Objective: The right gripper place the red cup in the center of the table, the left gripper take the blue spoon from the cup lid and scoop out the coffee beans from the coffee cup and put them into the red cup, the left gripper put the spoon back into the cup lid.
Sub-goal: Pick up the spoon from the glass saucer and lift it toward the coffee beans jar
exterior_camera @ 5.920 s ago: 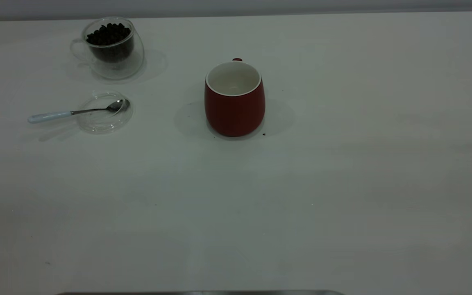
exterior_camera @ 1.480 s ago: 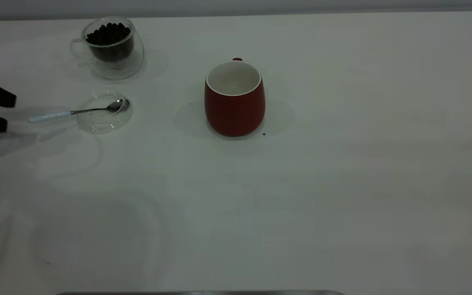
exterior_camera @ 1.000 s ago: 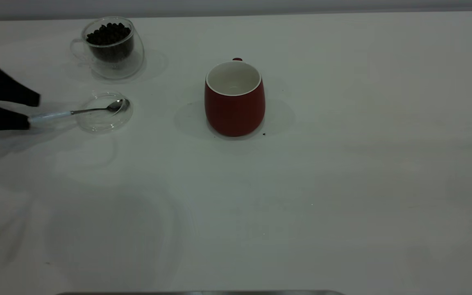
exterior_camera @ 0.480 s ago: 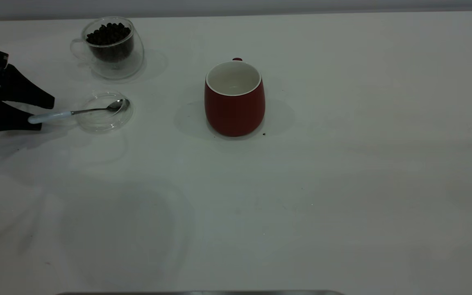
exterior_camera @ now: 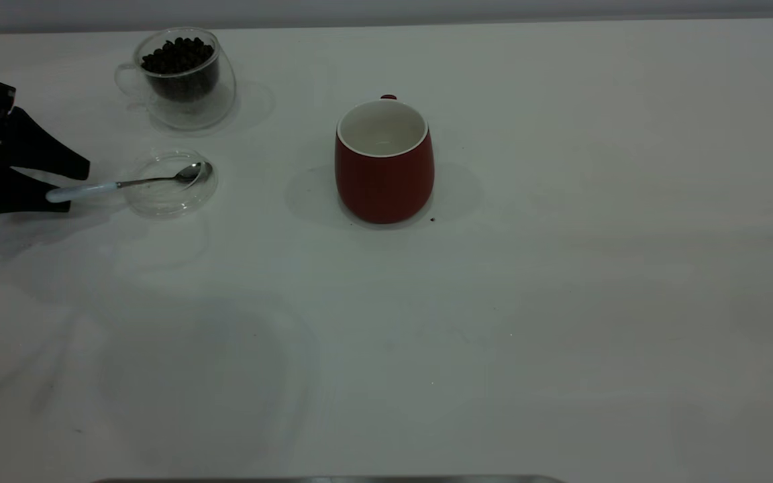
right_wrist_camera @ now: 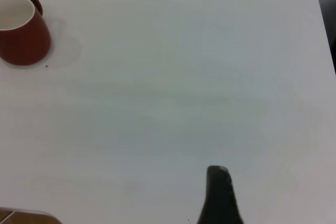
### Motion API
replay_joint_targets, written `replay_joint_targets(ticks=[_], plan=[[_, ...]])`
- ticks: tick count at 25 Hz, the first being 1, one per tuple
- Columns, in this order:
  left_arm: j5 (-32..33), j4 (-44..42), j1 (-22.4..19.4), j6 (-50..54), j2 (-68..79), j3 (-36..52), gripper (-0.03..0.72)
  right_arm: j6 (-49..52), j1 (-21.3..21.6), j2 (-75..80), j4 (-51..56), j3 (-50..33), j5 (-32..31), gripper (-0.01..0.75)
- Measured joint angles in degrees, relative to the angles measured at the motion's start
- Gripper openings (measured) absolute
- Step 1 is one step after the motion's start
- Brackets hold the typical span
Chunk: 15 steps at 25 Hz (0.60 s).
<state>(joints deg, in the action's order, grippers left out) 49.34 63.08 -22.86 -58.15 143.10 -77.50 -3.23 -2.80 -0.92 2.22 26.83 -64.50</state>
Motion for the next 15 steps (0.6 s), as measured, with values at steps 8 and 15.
replay_joint_targets(ticks=[8,15], plan=[[-0.22,-0.84,0.88,0.66,0.28,0.0,0.465,0.0,0.0,0.0,0.0,0.0,0.0,0.585],[-0.74,-0.85,1.85,1.38,2.69,0.0,0.464,0.0,0.0,0.0,0.0,0.0,0.0,0.586]])
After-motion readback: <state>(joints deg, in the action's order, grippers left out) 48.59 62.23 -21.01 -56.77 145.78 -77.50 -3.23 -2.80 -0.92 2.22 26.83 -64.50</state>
